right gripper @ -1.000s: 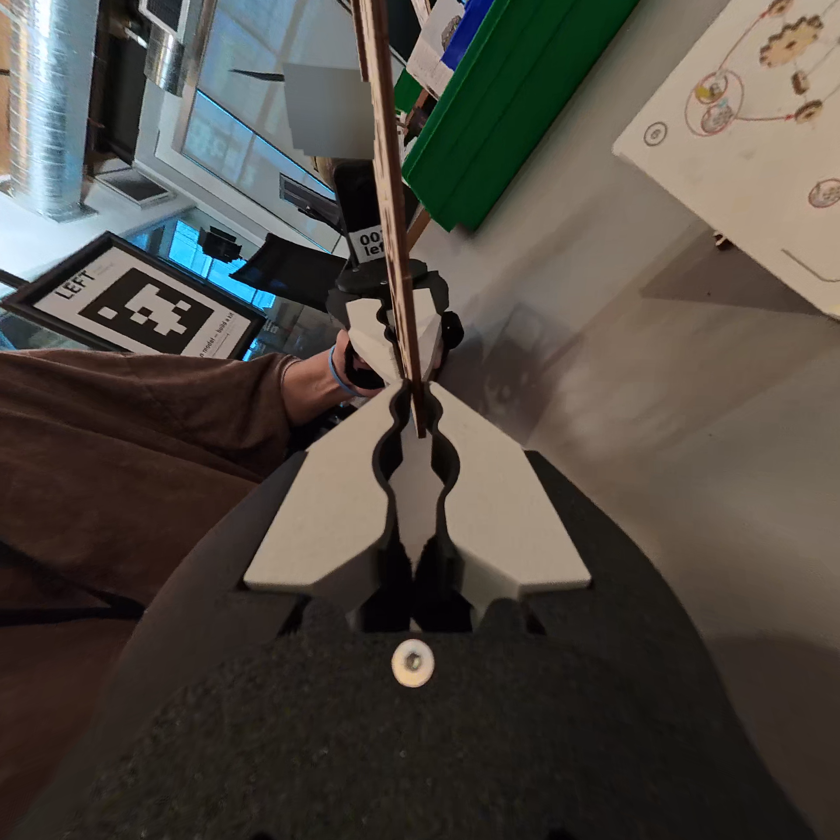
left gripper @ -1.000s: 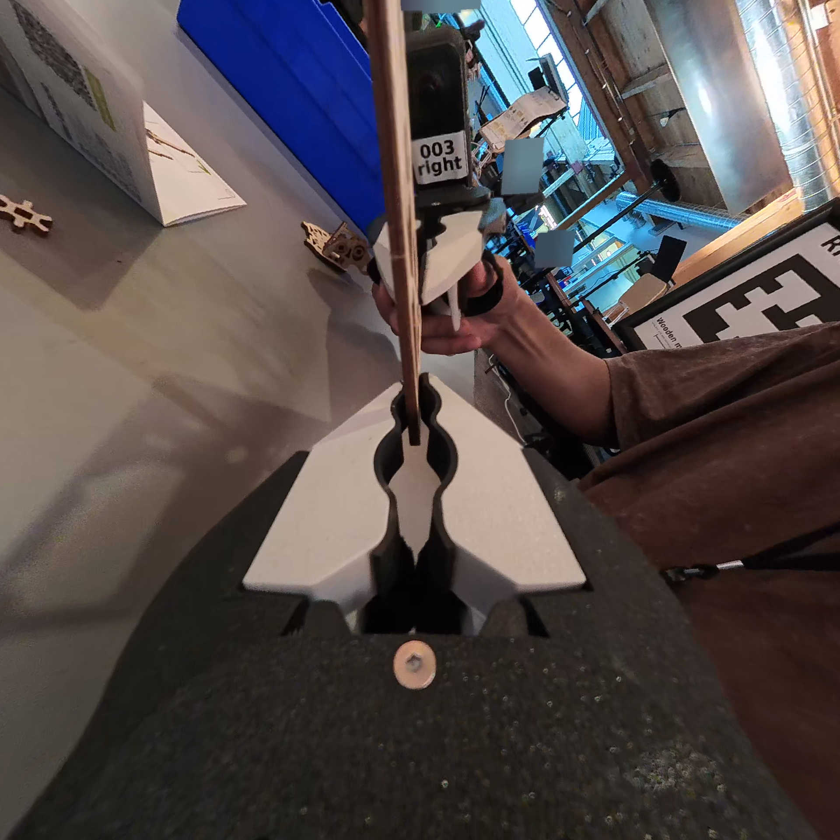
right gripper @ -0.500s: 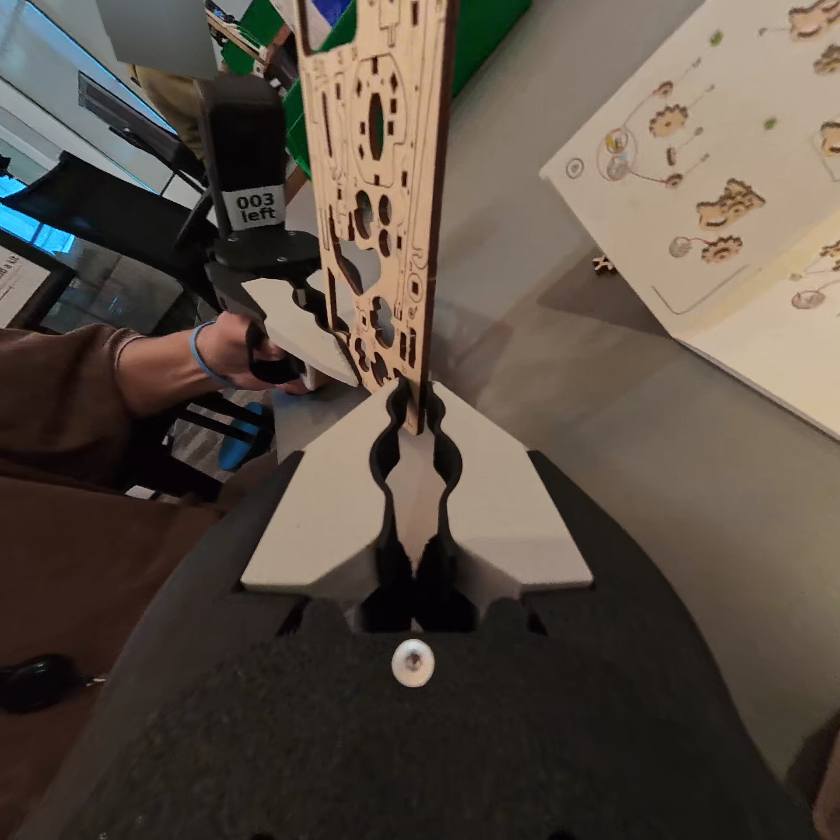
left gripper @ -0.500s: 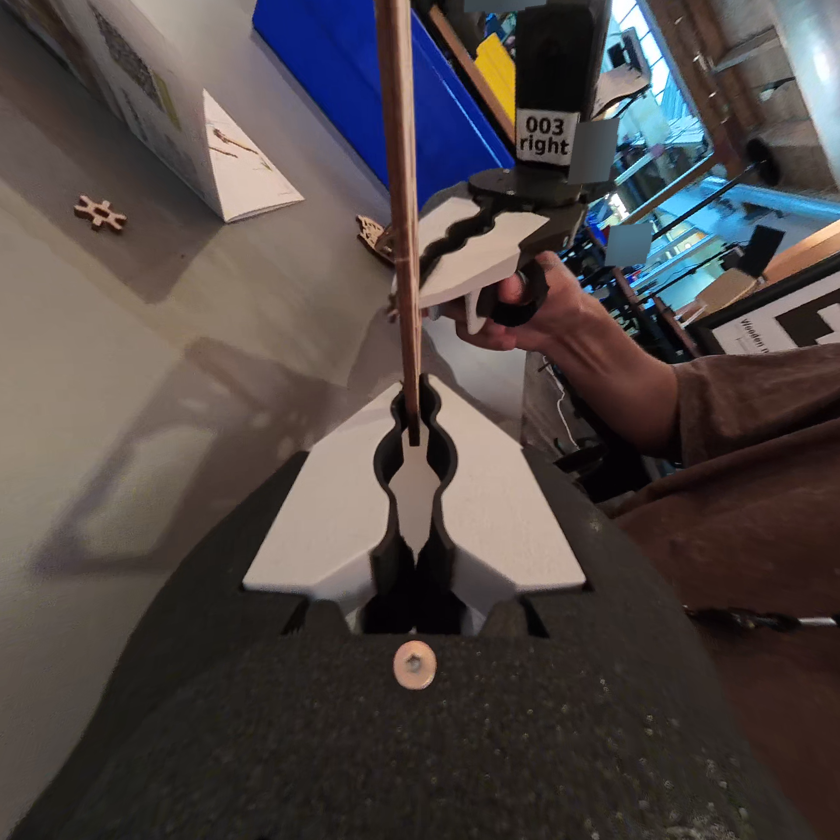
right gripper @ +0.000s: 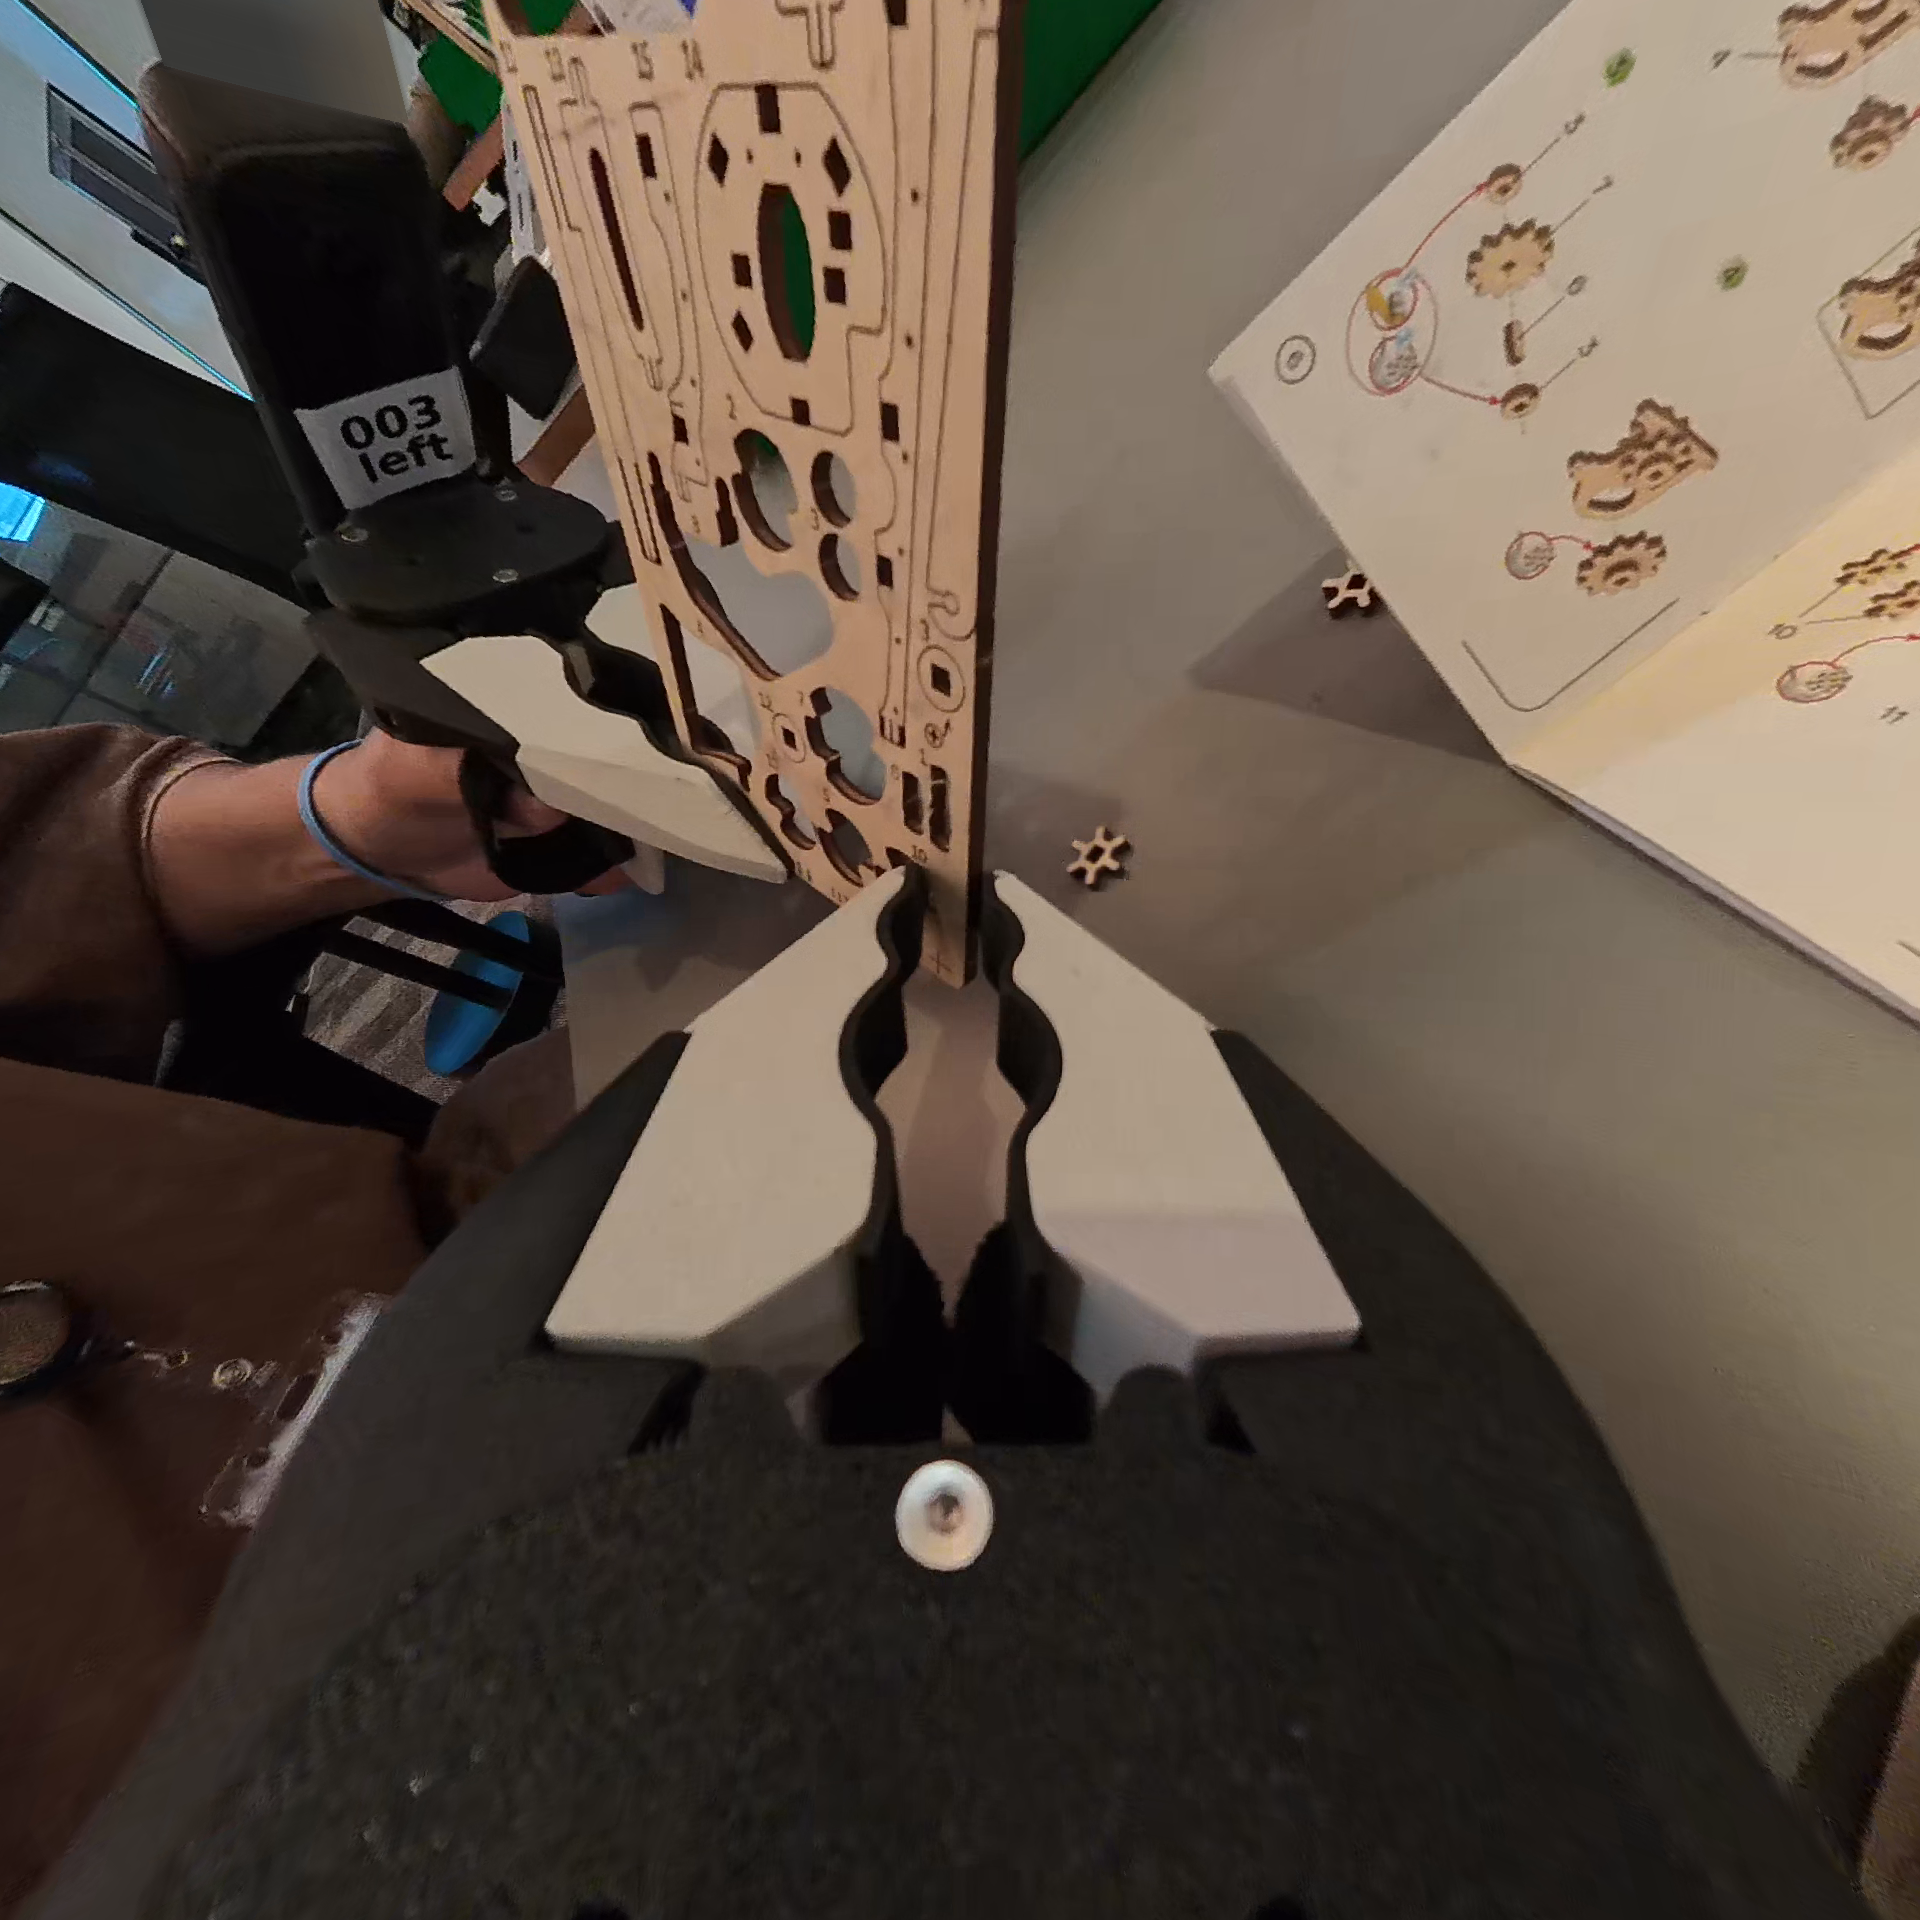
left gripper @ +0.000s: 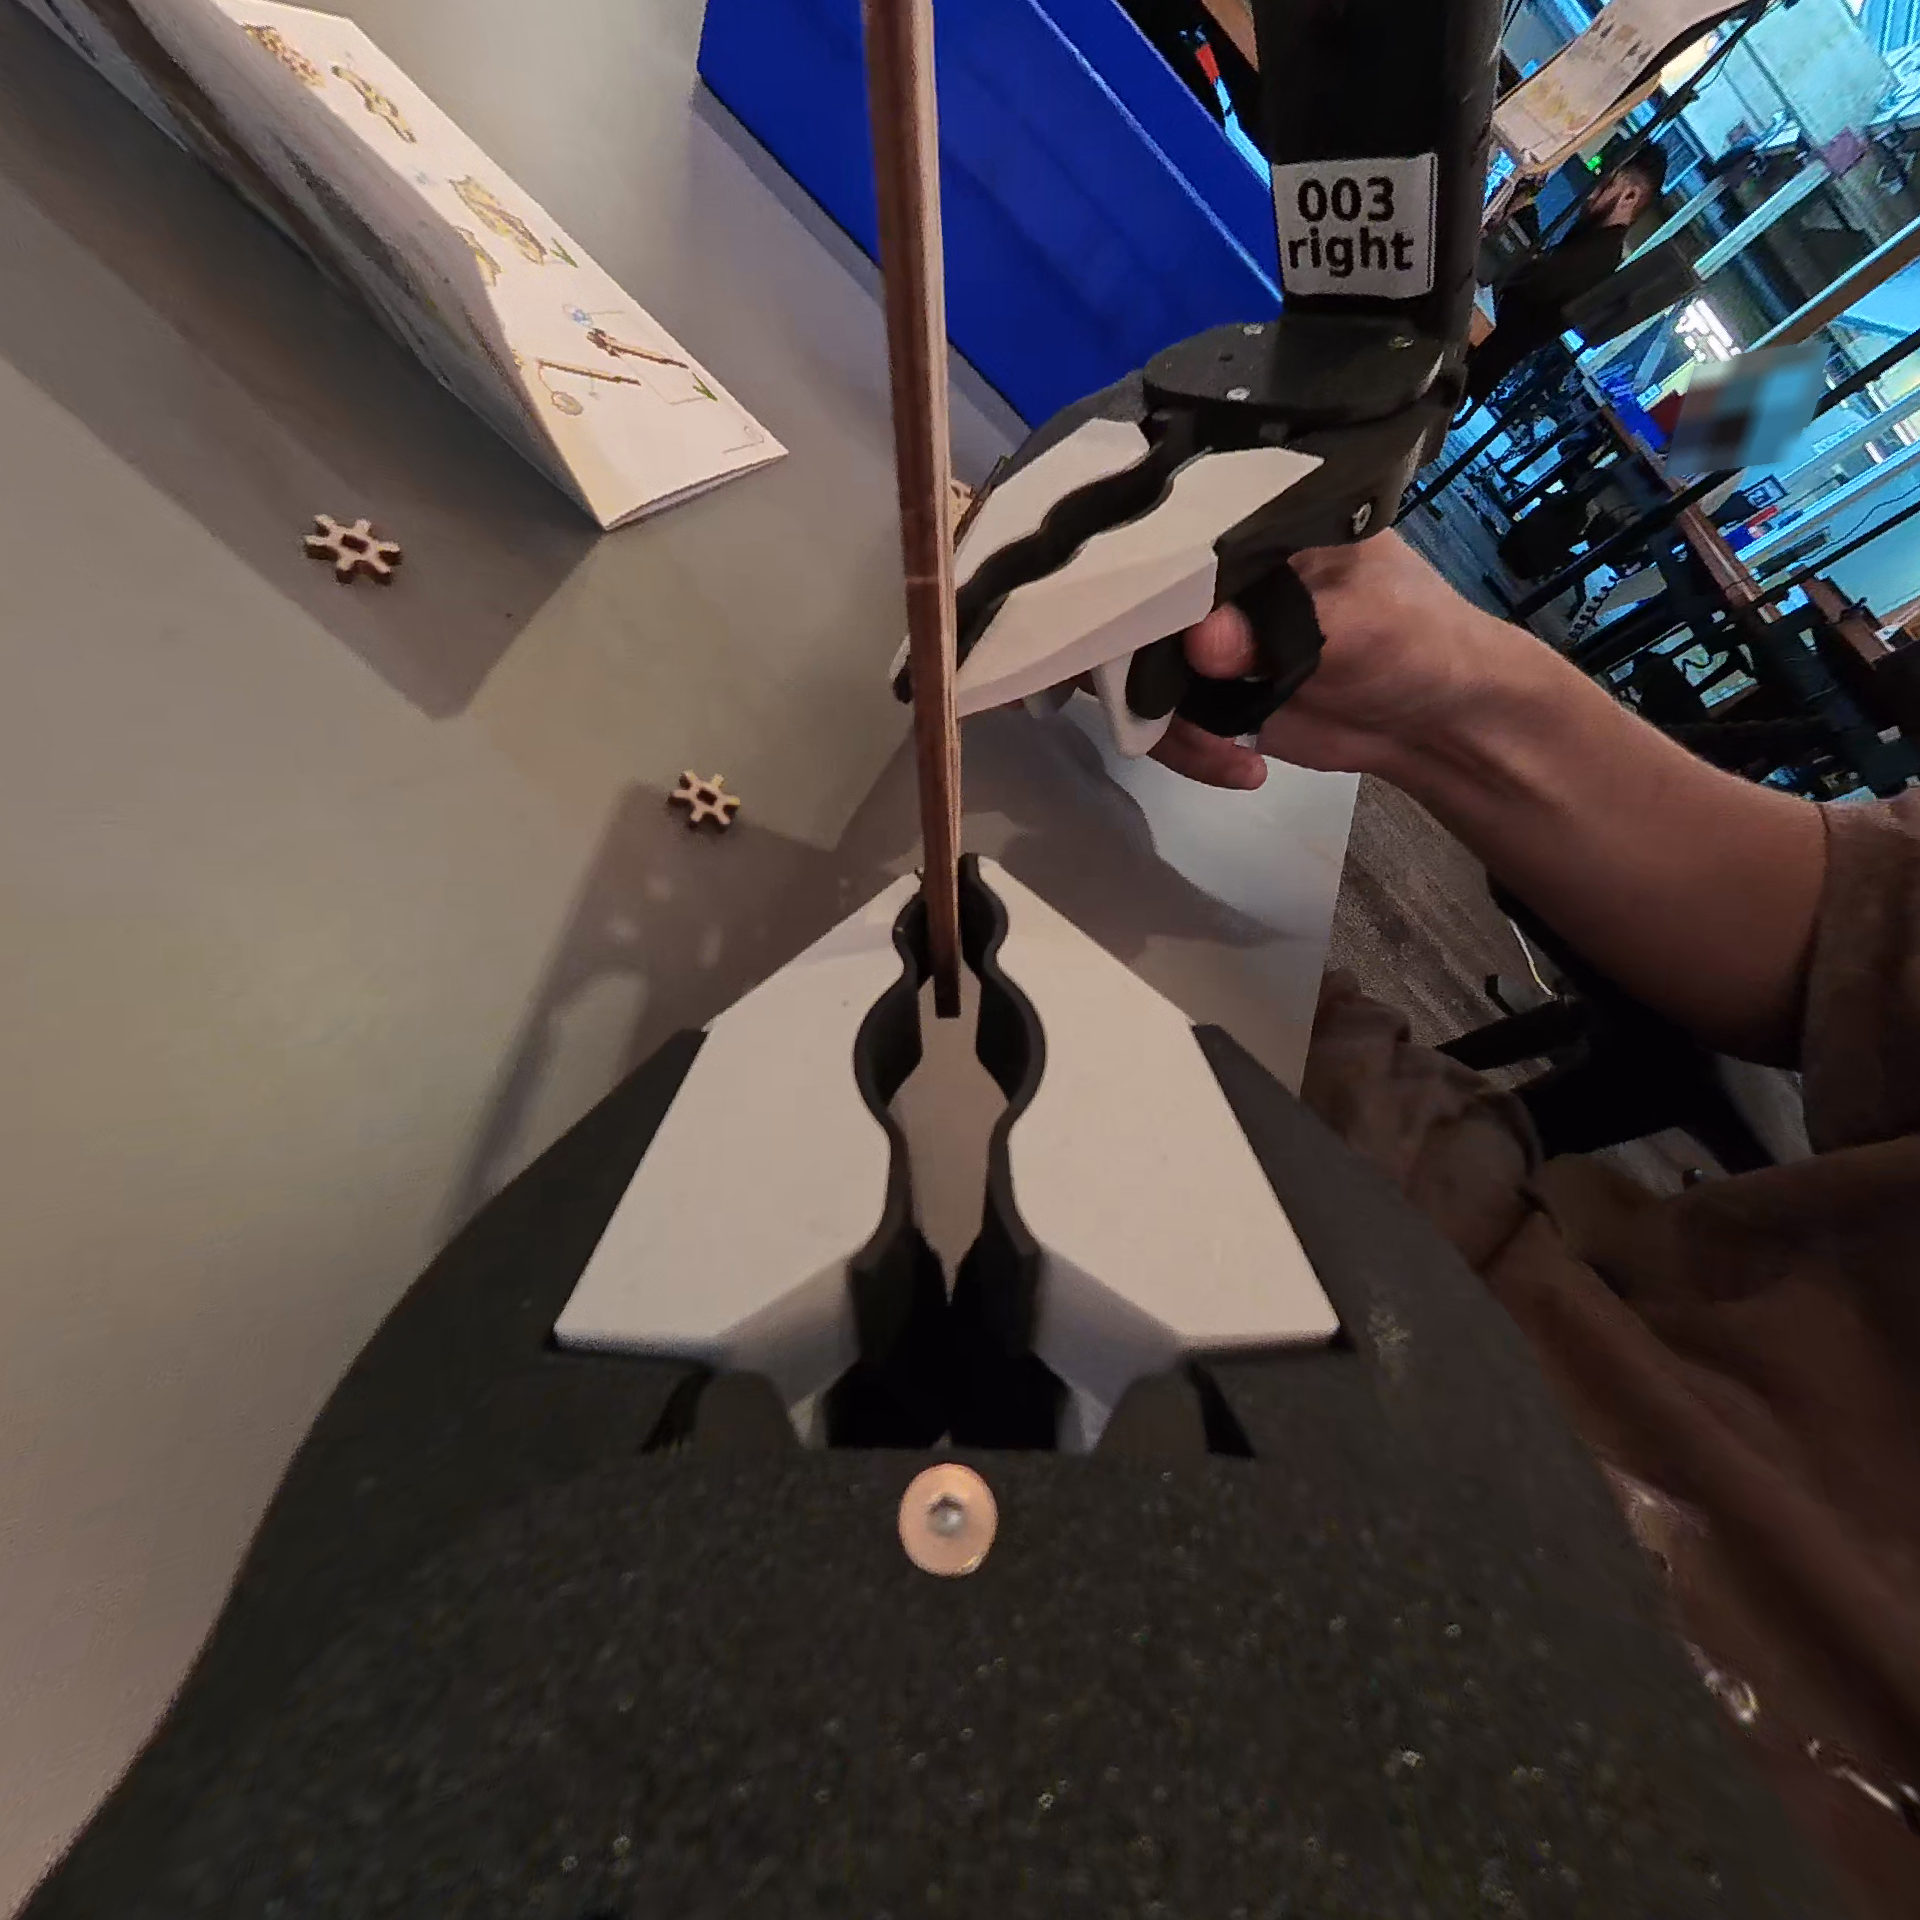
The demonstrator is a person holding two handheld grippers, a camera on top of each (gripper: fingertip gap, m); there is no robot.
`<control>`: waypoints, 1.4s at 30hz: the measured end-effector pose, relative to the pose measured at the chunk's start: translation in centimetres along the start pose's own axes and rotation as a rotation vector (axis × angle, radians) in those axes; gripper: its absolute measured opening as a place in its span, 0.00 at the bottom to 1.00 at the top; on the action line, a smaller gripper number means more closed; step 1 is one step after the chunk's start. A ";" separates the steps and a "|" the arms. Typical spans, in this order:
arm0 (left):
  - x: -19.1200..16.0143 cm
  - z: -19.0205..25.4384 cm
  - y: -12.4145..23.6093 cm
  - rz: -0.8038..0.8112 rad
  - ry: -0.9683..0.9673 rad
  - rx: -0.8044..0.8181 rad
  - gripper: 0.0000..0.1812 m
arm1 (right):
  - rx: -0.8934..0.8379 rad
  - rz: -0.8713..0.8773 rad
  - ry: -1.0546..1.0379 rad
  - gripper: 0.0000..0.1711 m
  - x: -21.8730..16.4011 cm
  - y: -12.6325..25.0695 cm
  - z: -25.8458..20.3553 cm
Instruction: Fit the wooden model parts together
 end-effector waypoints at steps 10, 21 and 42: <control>0.0 0.3 0.6 -0.007 -0.014 0.004 0.01 | 0.005 0.017 -0.015 0.06 0.0 -0.4 -0.5; 1.3 1.5 2.0 0.131 0.108 -0.351 0.01 | 0.295 0.128 -0.065 0.13 1.5 2.2 -2.7; 0.6 1.7 0.9 0.067 0.145 -0.453 0.01 | 0.377 0.266 -0.212 0.02 2.1 3.9 -2.4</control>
Point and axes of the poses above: each gripper's, where its closed fingertips meet, y back along the fingers, x out of its top, z = x × y across the jaws, the point moved 7 cm from there along y, back along the fingers, and after that the axes turned 3 degrees about -y, right-handed, at the moved point
